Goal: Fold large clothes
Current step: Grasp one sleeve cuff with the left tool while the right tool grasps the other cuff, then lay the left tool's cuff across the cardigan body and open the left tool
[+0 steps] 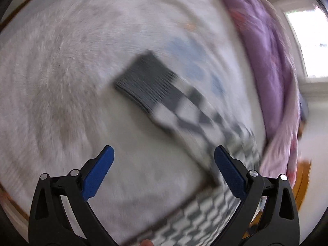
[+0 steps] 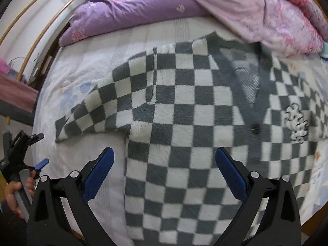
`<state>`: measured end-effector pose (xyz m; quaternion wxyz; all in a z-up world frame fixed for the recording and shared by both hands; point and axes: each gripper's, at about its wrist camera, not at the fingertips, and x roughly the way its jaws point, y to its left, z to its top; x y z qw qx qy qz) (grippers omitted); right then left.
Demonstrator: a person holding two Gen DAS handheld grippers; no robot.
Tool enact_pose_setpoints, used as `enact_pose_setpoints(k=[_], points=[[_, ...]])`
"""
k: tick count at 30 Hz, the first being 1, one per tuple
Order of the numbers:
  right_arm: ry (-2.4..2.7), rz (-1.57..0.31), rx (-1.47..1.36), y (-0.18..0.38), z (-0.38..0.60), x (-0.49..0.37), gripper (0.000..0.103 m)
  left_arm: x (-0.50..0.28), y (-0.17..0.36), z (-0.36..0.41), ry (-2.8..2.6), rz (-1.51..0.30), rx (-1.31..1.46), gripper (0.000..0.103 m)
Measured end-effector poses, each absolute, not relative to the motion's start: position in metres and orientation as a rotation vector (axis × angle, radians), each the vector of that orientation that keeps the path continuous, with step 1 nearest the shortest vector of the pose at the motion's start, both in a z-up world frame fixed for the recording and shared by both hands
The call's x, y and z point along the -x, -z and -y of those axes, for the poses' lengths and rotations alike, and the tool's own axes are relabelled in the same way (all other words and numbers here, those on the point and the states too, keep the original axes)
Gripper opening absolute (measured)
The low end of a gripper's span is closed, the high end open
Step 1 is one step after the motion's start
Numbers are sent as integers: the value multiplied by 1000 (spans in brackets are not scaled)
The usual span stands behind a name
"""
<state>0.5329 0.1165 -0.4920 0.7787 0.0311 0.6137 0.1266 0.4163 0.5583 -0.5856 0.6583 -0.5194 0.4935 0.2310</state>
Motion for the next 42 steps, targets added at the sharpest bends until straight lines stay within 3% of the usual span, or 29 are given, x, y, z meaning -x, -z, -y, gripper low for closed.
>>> enact_pose_setpoints(k=[2,3,10,11,12,13,16,20,23,27,33,35,38,42], points=[[-267,-1333,-74,506,-124,-538,95,-423,612,-576,-544,-1109,1230,90],[-268,-1335,-76,512,-128,-542,95,-427,624,-583,-551,-1114,1241,77],[-297,-1362,-83,543,-143,-556,95,-441,658,-596,-588,-1102,1336,76],[-302,-1364,-93,547,-144,-557,93,-441,658,-599,-597,-1098,1346,65],[-309,-1372,-115,552,-145,-561,84,-443,656,-604,-598,-1106,1337,33],[-314,-1383,-133,556,-146,-564,80,-443,651,-608,-583,-1098,1323,10],[-343,-1404,-195,570,-152,-579,57,-453,623,-618,-477,-1021,1222,9],[-405,-1421,-260,591,-166,-601,3,-459,565,-637,-398,-834,1090,9],[-447,-1439,-297,606,-181,-610,0,-471,534,-646,-336,-747,1024,9],[-418,-1542,-187,651,-208,-613,0,-495,528,-641,-352,-810,886,9],[-370,-1553,-151,655,-220,-617,0,-502,487,-588,-348,-820,735,9],[-399,-1572,-227,648,-214,-622,0,-504,456,-558,-314,-792,672,9],[-506,-1454,-414,604,-173,-620,0,-516,414,-506,-263,-754,598,9],[-503,-1349,-429,564,-90,-609,0,-540,364,-393,-175,-702,494,9]])
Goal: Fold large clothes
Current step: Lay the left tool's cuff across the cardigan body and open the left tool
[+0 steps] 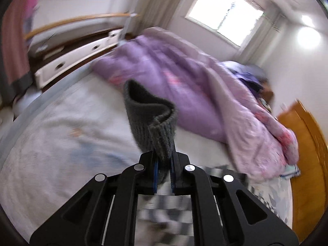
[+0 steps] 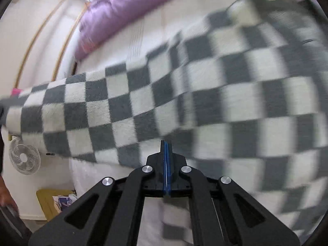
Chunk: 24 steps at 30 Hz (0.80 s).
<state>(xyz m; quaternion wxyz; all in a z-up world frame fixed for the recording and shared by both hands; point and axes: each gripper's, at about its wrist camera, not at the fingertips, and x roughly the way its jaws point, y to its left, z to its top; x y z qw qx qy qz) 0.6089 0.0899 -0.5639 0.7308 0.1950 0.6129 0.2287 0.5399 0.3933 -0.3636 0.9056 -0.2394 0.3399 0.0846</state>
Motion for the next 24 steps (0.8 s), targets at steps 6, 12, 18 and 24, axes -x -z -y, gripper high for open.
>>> enact_pose_setpoints(k=[6,12,18,24], points=[[-363,-1302,-363,541,103,-585,0,-593,369,-200,-40,-762,461,9],[-157,-1301,-299,529,311,-547,0,-631,437,-23,56,-917,435,9],[42,-1279,-428,545,464,-531,1,-652,523,93,115,-1124,314,9],[206,-1205,-656,566,560,-520,1,-649,585,133,97,-1224,265,9]])
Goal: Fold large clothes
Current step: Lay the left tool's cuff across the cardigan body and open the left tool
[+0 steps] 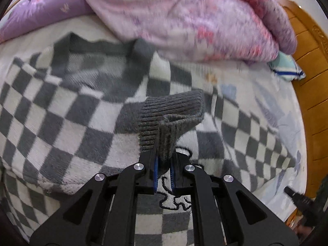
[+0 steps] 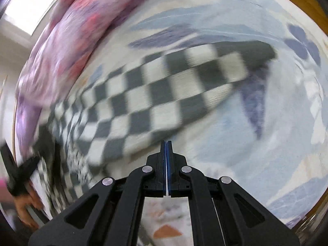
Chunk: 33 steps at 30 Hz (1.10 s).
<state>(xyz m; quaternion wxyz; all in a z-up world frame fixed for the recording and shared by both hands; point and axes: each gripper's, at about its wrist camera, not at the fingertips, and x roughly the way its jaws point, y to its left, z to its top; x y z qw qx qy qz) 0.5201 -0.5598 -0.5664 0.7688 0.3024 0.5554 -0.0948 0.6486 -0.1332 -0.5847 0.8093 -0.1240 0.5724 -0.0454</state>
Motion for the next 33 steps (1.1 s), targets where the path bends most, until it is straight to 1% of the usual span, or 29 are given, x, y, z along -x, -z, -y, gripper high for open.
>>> enact_pose_setpoints(k=[2,3,5,6,7,8,10,13,14,15,17,19,23,25,26,27,28,29,33], points=[[253,-1167,-743,574,581,-519,1,-647,592,142,98,-1231,218,9],[260,-1149,-788,576,591,-517,4,-647,599,148,96,-1249,182,9],[306,-1106,-909,587,611,-515,5,-648,607,149,100,-1285,195,18],[318,-1087,-958,590,617,-514,5,-649,613,149,114,-1315,223,26],[333,-1065,-1004,594,626,-513,5,-650,614,150,132,-1331,240,31],[352,-1050,-1042,597,632,-512,8,-650,612,152,154,-1330,252,35],[394,-1022,-1124,608,643,-514,13,-648,601,153,249,-1312,314,52],[425,-984,-1225,621,658,-517,24,-637,579,146,349,-1271,404,58],[439,-971,-1254,625,661,-518,30,-634,574,144,354,-1261,396,58],[448,-965,-1279,630,663,-520,39,-631,571,138,335,-1250,385,58],[473,-983,-1303,640,667,-526,51,-630,577,124,250,-1259,369,58],[503,-989,-1305,646,670,-529,51,-633,593,109,175,-1301,367,58],[526,-937,-1316,656,679,-538,53,-642,624,98,103,-1379,321,58],[510,-898,-1314,657,684,-538,53,-647,643,99,111,-1432,307,58],[497,-887,-1313,657,684,-540,44,-650,648,103,120,-1449,275,58],[455,-872,-1322,656,684,-543,26,-650,650,106,126,-1449,247,59],[410,-856,-1325,652,684,-545,12,-652,651,110,132,-1459,217,59],[404,-856,-1297,646,684,-546,9,-653,653,114,132,-1471,178,59],[384,-798,-1172,594,674,-528,8,-656,653,111,127,-1480,203,60]])
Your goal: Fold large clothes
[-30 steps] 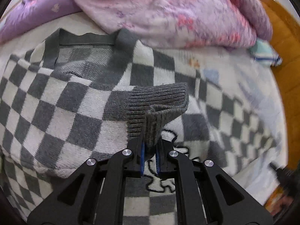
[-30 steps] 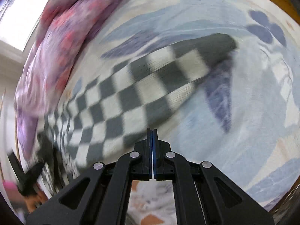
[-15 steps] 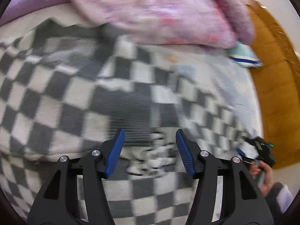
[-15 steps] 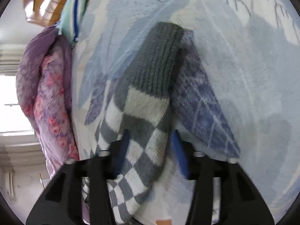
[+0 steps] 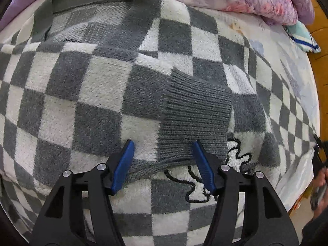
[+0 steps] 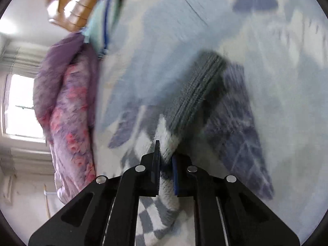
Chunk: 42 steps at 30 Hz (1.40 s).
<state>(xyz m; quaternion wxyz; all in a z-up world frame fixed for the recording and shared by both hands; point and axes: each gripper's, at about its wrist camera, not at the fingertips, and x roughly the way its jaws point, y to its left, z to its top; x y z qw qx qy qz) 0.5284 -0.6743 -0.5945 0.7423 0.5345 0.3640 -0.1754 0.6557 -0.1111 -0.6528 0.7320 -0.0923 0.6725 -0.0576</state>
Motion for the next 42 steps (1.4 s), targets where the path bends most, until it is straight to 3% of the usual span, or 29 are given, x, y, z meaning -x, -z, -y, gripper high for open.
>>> enact_pose_setpoints(k=[8,13,17,23,30,35,40,42], points=[[556,-1003,-1177,637,666,-506,8,-636,610,80,229,-1412,369,60],[440,-886,-822,543,620,-551,8,-615,574,37,217,-1339,401,60],[198,-769,-606,461,525,-588,8,-597,561,-22,121,-1316,465,60],[-104,-767,-404,420,340,-616,9,-567,545,-112,8,-1284,540,60],[-386,-936,-231,477,106,-621,9,-531,542,-194,-62,-1269,561,60],[-471,-1114,-32,546,4,-614,9,-506,552,-243,-124,-1269,619,60],[-432,-1280,16,591,-24,-603,17,-492,563,-270,-165,-1281,671,60],[-462,-1289,-65,583,-13,-604,31,-490,562,-275,-171,-1267,678,60]])
